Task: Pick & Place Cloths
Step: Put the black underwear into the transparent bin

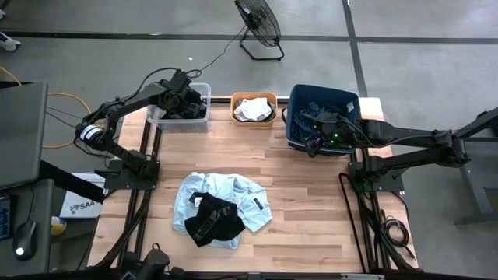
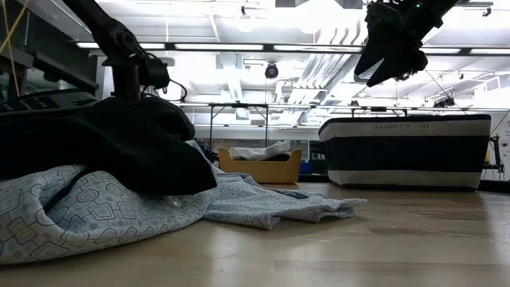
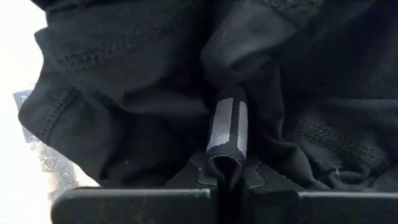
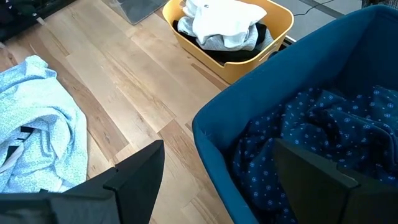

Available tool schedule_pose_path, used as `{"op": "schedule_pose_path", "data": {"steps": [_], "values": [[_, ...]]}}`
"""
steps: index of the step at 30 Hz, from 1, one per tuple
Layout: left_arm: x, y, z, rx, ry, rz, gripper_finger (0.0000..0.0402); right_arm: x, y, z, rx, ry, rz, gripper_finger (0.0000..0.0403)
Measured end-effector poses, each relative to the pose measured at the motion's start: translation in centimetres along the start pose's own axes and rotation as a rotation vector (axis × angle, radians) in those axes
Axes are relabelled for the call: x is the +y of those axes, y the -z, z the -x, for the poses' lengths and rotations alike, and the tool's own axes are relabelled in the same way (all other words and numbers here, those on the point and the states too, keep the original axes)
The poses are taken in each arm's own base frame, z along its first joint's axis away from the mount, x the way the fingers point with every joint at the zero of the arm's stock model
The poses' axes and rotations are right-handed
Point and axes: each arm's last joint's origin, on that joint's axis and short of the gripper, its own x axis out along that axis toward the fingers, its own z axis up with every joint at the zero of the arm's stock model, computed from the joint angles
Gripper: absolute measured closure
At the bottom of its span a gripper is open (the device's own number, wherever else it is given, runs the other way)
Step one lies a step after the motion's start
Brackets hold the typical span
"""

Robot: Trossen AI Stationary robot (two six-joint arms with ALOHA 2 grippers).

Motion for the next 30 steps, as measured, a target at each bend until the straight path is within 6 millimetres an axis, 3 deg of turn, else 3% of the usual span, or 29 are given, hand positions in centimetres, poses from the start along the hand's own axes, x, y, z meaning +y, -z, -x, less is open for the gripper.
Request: {"op": "schedule_pose_path", "data": {"steps": [4, 18, 22, 30], "values": [[0.0, -0.2, 0.1, -0.012, 0.005, 0.008, 0.0378, 0.0, 0.0, 0.0, 0.000, 0.000, 0.000, 0.0114], [0.4, -1.5, 3.8, -0.007, 0.029, 0.002, 0.0189, 0.0, 0.0, 0.0, 0.000, 0.000, 0.000, 0.0114], [0.6, -2.0, 5.3, -0.048, 0.040, 0.010, 0.0169, 0.0, 0.0, 0.0, 0.000, 0.000, 0.000, 0.0114], [1.1, -2.7, 8.1, -0.138, 0.060, 0.028, 0.0168, 0.0, 0.0, 0.0, 0.000, 0.000, 0.000, 0.0114]]}}
